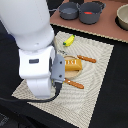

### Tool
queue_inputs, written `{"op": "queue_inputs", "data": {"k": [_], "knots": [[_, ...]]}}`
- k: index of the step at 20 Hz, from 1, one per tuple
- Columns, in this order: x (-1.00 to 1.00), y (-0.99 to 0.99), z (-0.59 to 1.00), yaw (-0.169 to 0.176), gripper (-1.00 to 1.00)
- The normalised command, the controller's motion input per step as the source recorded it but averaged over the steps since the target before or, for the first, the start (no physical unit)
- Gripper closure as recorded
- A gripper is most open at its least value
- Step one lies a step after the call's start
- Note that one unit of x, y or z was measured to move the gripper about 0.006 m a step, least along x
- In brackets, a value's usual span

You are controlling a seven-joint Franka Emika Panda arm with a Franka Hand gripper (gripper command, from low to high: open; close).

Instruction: Interact with the objects in diverse but meaningful ways.

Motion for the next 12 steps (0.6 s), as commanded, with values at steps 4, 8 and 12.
{"op": "queue_inputs", "data": {"k": [4,8,12], "knots": [[0.46,-0.12,-0.1,-0.036,1.0],[0.39,-0.13,-0.13,-0.027,1.0],[0.34,-0.16,-0.15,-0.023,1.0]]}}
